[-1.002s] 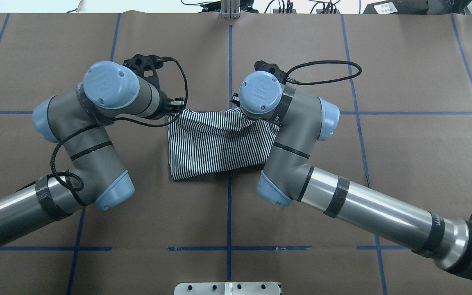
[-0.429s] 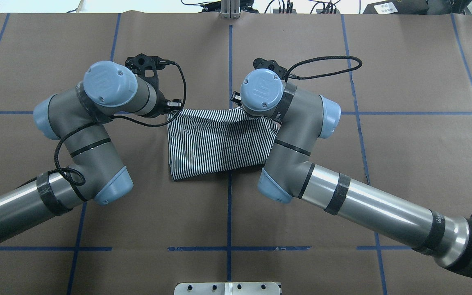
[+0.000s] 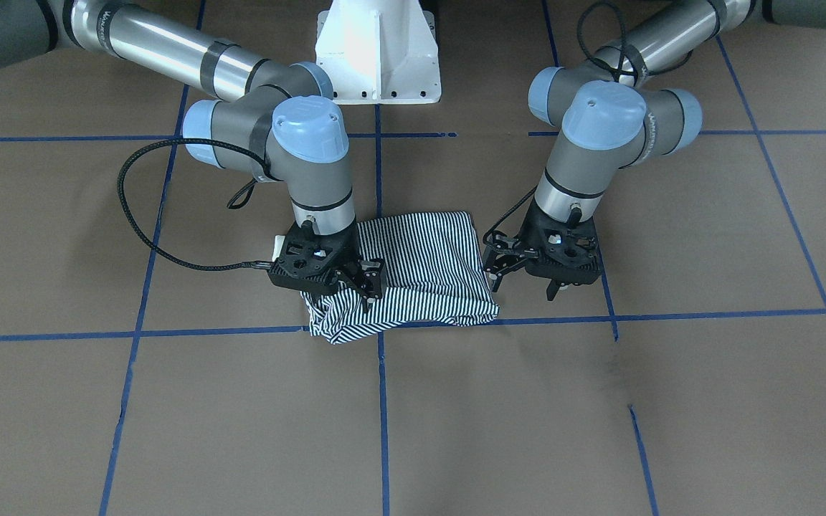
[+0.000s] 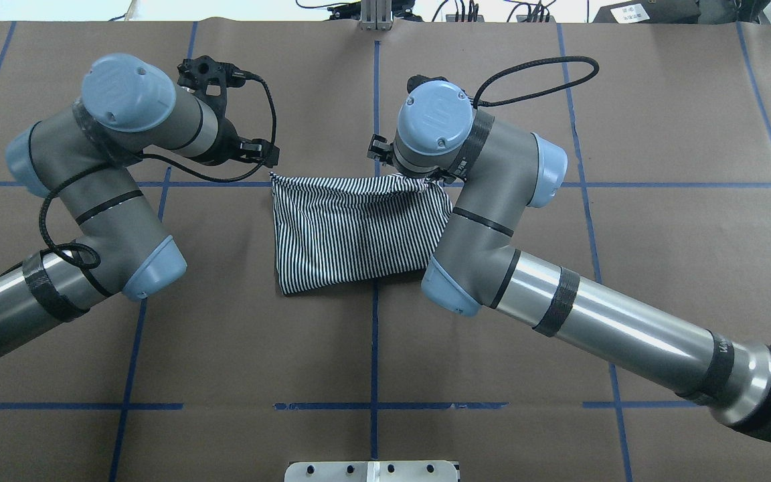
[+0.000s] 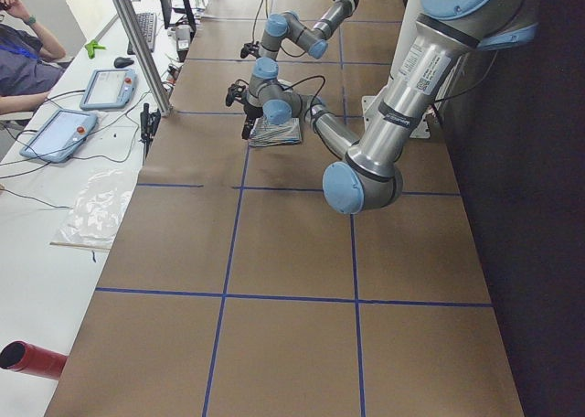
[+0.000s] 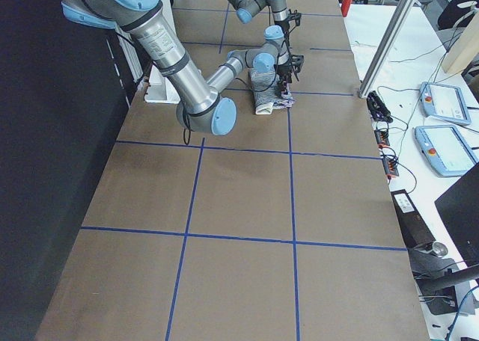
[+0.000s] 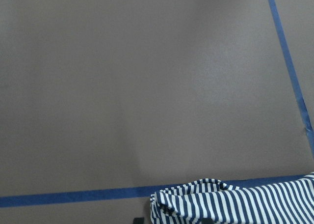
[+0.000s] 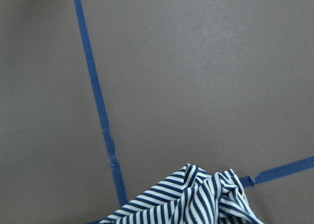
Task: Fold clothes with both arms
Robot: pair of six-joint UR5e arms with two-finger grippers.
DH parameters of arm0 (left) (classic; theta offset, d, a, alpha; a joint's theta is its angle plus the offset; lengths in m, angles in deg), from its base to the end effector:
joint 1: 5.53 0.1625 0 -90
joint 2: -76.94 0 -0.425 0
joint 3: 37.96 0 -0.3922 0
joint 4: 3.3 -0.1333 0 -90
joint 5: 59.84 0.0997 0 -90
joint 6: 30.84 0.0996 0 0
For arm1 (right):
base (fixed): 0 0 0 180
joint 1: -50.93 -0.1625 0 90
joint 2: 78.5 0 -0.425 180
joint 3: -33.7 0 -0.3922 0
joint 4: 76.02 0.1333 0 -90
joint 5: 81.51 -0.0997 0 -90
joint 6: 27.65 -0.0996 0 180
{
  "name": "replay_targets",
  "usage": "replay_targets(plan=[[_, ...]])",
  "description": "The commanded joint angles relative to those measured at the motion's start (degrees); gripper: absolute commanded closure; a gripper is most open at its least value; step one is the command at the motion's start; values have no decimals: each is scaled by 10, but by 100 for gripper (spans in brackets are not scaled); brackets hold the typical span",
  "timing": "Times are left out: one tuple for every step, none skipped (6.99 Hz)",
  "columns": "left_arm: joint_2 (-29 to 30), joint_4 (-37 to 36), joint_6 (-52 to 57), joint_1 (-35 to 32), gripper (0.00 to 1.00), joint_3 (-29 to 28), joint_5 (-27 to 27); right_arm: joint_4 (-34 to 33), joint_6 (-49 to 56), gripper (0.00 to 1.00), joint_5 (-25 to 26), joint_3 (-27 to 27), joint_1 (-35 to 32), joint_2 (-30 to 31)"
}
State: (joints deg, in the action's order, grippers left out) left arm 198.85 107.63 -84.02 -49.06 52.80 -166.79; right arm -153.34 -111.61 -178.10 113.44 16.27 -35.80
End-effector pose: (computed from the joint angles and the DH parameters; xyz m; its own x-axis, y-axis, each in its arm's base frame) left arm 0.4289 -0.5513 0.2879 0.6373 0.1853 -0.7480 0.1334 0.9295 0.3439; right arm -0.5602 -0.5355 0.2024 0.5807 0.2744 0.7665 -0.4342 0.9008 0.0065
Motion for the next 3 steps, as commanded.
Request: replay_targets(plan=[[-4,3,5,-4,0,1,-5,-1,8,0,20,9,33,-2],[-4,3,4,-4,0,3,-5,-6,47,0,35,2,49,-2],[-5,3,3,-4,0,5,-5,-37,97,0,75,-5,67,-9]])
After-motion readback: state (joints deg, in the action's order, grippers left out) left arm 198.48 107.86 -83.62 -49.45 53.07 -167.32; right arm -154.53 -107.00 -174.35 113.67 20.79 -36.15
